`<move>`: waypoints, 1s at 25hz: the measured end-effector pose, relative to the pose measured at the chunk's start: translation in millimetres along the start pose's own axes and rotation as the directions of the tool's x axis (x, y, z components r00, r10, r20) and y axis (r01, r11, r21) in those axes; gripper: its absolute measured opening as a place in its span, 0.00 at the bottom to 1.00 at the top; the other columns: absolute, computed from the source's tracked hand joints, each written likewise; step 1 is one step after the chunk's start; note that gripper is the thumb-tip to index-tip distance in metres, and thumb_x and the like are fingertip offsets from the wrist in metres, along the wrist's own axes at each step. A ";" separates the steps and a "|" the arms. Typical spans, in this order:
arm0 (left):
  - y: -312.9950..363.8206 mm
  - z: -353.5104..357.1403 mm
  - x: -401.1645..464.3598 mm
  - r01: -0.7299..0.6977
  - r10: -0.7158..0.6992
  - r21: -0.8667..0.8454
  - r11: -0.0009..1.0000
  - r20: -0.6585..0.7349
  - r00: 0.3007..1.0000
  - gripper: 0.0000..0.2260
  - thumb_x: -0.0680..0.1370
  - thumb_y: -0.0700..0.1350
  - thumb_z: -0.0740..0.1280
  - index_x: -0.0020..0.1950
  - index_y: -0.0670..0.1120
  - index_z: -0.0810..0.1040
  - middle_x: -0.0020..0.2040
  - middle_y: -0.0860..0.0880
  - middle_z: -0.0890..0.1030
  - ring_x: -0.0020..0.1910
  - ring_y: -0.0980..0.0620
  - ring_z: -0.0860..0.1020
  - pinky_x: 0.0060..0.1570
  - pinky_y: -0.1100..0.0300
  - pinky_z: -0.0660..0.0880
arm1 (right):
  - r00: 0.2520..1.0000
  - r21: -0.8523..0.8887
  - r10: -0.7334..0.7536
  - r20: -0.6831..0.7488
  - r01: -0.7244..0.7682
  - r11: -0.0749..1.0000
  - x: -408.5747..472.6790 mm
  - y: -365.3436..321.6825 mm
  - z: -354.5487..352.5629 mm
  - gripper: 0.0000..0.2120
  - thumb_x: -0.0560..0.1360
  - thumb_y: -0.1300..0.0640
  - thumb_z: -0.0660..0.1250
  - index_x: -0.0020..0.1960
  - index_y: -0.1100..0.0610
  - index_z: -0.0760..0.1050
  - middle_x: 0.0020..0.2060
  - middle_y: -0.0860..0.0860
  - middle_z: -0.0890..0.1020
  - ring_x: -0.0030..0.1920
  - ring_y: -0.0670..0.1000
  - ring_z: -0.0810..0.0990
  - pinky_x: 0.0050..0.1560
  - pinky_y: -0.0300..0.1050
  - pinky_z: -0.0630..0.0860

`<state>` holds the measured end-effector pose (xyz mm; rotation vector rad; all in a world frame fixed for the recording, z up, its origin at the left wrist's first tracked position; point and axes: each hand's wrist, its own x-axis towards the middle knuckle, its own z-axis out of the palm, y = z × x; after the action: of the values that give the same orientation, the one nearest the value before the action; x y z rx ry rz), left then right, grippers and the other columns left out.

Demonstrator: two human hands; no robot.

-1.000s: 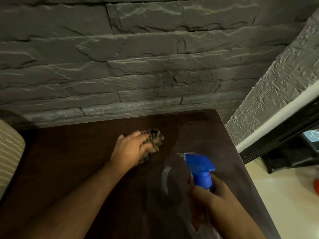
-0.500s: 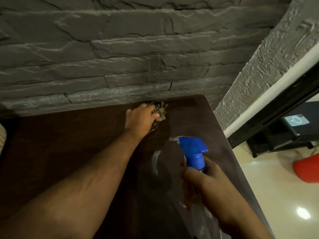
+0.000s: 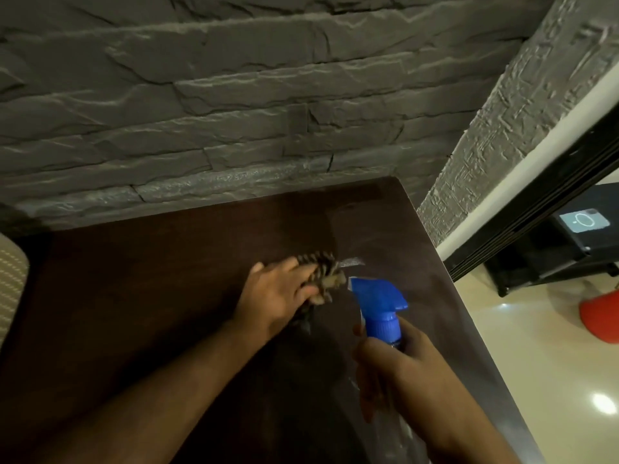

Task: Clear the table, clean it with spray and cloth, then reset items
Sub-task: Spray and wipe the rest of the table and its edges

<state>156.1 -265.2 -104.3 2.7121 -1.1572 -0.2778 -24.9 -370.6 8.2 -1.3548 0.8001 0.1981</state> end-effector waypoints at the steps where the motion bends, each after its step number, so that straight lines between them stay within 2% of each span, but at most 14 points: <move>1: -10.9 -1.8 -13.4 -0.016 0.016 0.010 1.000 0.002 1.000 0.18 0.80 0.58 0.56 0.69 0.57 0.69 0.64 0.54 0.73 0.62 0.53 0.73 0.58 0.53 0.63 | 1.000 0.002 0.009 0.009 -0.009 1.000 -1.9 0.5 0.3 0.11 0.68 0.58 0.72 0.48 0.57 0.75 0.27 0.55 0.77 0.26 0.53 0.75 0.34 0.50 0.75; 2: -26.7 -5.7 -9.0 0.031 -0.031 -0.001 1.000 -0.008 0.999 0.18 0.80 0.58 0.57 0.69 0.57 0.70 0.63 0.54 0.74 0.61 0.52 0.73 0.57 0.53 0.64 | 1.000 0.001 0.011 0.012 -0.011 1.000 -3.7 1.3 1.0 0.09 0.69 0.60 0.71 0.48 0.57 0.75 0.27 0.55 0.76 0.26 0.53 0.75 0.32 0.49 0.75; 4: -48.6 -22.3 37.3 0.229 -0.227 0.025 0.973 -0.072 0.971 0.18 0.80 0.58 0.57 0.68 0.55 0.71 0.63 0.52 0.76 0.60 0.50 0.75 0.55 0.52 0.65 | 1.000 -0.028 -0.012 0.000 0.012 1.000 -1.6 3.3 2.3 0.07 0.70 0.62 0.69 0.48 0.58 0.75 0.29 0.56 0.76 0.27 0.53 0.75 0.34 0.50 0.75; 5: -40.5 -27.5 54.9 0.253 -0.253 -0.009 0.968 -0.081 0.964 0.18 0.80 0.58 0.56 0.68 0.54 0.70 0.63 0.51 0.75 0.60 0.50 0.75 0.56 0.51 0.66 | 1.000 -0.037 -0.029 -0.011 0.029 0.999 -0.4 5.4 2.8 0.07 0.70 0.61 0.70 0.47 0.57 0.75 0.29 0.56 0.77 0.28 0.54 0.75 0.36 0.51 0.75; 6: -25.9 -25.1 55.7 0.237 -0.238 -0.039 0.971 -0.048 0.970 0.18 0.80 0.58 0.56 0.68 0.54 0.70 0.64 0.51 0.75 0.60 0.50 0.75 0.58 0.50 0.66 | 0.999 -0.032 -0.037 -0.018 0.037 0.999 0.3 7.1 3.3 0.07 0.70 0.60 0.70 0.47 0.57 0.76 0.30 0.56 0.77 0.29 0.54 0.76 0.37 0.52 0.75; 8: 8.9 0.8 0.1 0.073 -0.071 -0.100 0.992 0.019 0.997 0.17 0.80 0.57 0.57 0.69 0.57 0.69 0.65 0.53 0.73 0.62 0.52 0.74 0.61 0.50 0.64 | 1.000 -0.016 -0.017 -0.013 0.017 1.000 -2.6 7.0 5.5 0.10 0.66 0.57 0.72 0.46 0.55 0.76 0.29 0.55 0.78 0.28 0.54 0.76 0.34 0.49 0.75; 9: 11.7 7.3 -38.4 -0.013 0.012 -0.096 0.995 -0.018 1.000 0.17 0.80 0.57 0.58 0.69 0.58 0.69 0.64 0.55 0.73 0.62 0.52 0.74 0.61 0.51 0.64 | 1.000 -0.009 0.000 0.000 0.000 1.000 -4.9 6.0 7.1 0.12 0.64 0.55 0.72 0.47 0.55 0.76 0.28 0.55 0.78 0.28 0.54 0.76 0.33 0.48 0.74; 10: 2.1 4.8 -53.7 -0.028 0.025 -0.062 0.998 -0.036 0.999 0.17 0.79 0.57 0.59 0.68 0.58 0.70 0.63 0.56 0.75 0.61 0.53 0.74 0.58 0.53 0.64 | 1.000 -0.003 0.011 0.009 -0.011 1.000 -7.0 5.2 7.5 0.14 0.63 0.55 0.71 0.47 0.55 0.76 0.28 0.55 0.77 0.28 0.54 0.76 0.33 0.48 0.74; 11: -12.2 0.7 -48.6 0.005 -0.008 -0.046 0.999 -0.059 0.998 0.17 0.79 0.57 0.59 0.67 0.59 0.71 0.62 0.56 0.75 0.60 0.53 0.75 0.56 0.53 0.64 | 1.000 0.000 0.008 0.008 -0.008 1.000 -9.1 5.5 7.7 0.13 0.63 0.55 0.71 0.47 0.55 0.76 0.28 0.55 0.77 0.28 0.54 0.75 0.33 0.48 0.74; 14: -38.1 -25.7 33.7 0.299 -0.300 -0.022 0.954 -0.093 0.950 0.17 0.80 0.58 0.57 0.67 0.55 0.71 0.62 0.51 0.76 0.59 0.50 0.76 0.55 0.51 0.63 | 1.000 -0.010 -0.014 0.001 0.014 1.000 -12.7 9.8 9.4 0.08 0.70 0.60 0.69 0.48 0.57 0.75 0.29 0.56 0.76 0.27 0.53 0.75 0.33 0.49 0.74; 16: -31.1 -17.2 43.9 0.275 -0.275 -0.013 0.961 -0.122 0.954 0.18 0.80 0.58 0.56 0.67 0.54 0.71 0.63 0.50 0.75 0.60 0.49 0.75 0.56 0.49 0.64 | 1.000 -0.022 -0.011 0.012 0.011 1.000 -18.7 16.7 10.3 0.07 0.71 0.62 0.68 0.49 0.57 0.74 0.28 0.55 0.76 0.27 0.53 0.75 0.32 0.48 0.74; 19: -31.3 -0.2 -5.9 0.176 -0.173 0.008 0.984 -0.138 0.975 0.19 0.80 0.59 0.56 0.68 0.54 0.71 0.62 0.52 0.76 0.58 0.51 0.76 0.54 0.50 0.65 | 0.997 -0.041 0.072 0.032 -0.071 0.997 -32.5 31.5 10.4 0.09 0.72 0.63 0.69 0.50 0.54 0.75 0.26 0.52 0.78 0.26 0.51 0.77 0.34 0.48 0.77; 21: -44.0 -5.0 -7.5 0.213 -0.209 0.002 0.977 -0.175 0.962 0.19 0.80 0.59 0.56 0.67 0.54 0.71 0.61 0.51 0.76 0.57 0.50 0.76 0.54 0.50 0.66 | 0.994 -0.049 0.101 0.052 -0.098 0.994 -38.0 41.0 14.1 0.11 0.72 0.63 0.69 0.51 0.53 0.74 0.25 0.51 0.79 0.26 0.50 0.77 0.34 0.47 0.76; 25: -43.0 -6.9 11.9 0.230 -0.231 -0.027 0.973 -0.197 0.953 0.19 0.80 0.59 0.58 0.66 0.53 0.73 0.60 0.49 0.77 0.58 0.48 0.76 0.54 0.49 0.65 | 0.991 -0.129 0.080 0.107 -0.066 0.989 -51.6 57.5 28.1 0.06 0.72 0.62 0.68 0.46 0.54 0.75 0.24 0.50 0.77 0.25 0.49 0.75 0.31 0.43 0.74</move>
<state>195.6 -244.0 -108.9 2.7953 -0.7870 -0.0363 -83.5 -314.6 -5.6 -1.4198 0.7536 0.3843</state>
